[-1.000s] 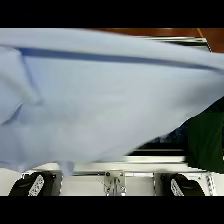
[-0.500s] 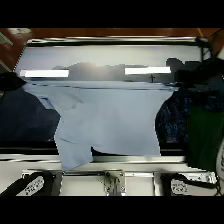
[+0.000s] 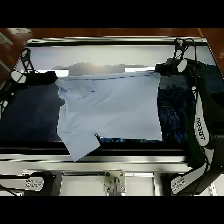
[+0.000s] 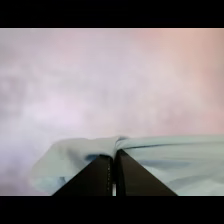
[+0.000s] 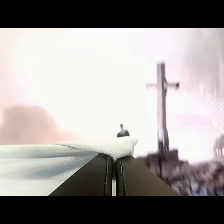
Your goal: Fold the shirts.
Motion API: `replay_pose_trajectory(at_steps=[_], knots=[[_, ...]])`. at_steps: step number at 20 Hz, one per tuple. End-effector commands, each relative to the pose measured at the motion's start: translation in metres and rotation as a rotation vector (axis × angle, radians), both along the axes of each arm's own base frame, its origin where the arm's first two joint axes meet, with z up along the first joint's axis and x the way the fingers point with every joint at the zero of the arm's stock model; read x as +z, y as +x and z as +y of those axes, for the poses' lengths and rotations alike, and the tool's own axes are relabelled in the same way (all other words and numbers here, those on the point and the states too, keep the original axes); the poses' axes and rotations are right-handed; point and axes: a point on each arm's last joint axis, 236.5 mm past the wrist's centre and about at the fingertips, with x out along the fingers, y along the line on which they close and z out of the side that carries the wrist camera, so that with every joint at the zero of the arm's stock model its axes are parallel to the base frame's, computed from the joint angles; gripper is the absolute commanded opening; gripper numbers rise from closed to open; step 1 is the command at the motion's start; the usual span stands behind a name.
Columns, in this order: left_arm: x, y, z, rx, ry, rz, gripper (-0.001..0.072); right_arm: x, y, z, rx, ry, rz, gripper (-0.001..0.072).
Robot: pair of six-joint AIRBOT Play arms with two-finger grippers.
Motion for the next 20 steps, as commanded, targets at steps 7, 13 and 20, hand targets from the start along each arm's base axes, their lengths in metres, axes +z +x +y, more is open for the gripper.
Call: replay_pose_trajectory(at_steps=[7, 13, 20], knots=[[-0.046, -0.04, -0.023, -0.09, -0.065, 0.271, 0.0513, -0.017, -0.047, -0.001, 0.075, -0.016, 0.211, 0.0687], [-0.064, -0.242, 0.053, -0.157, -0.21, 0.979, 0.0532, -0.014, -0.239, -0.096, 0.04, 0.028, 0.862, 0.0635], [-0.122, -0.28, 0.019, -0.045, -0.388, 0.841, 0.067, -0.025, -0.265, -0.044, -0.001, 0.575, 0.846, 0.0634]])
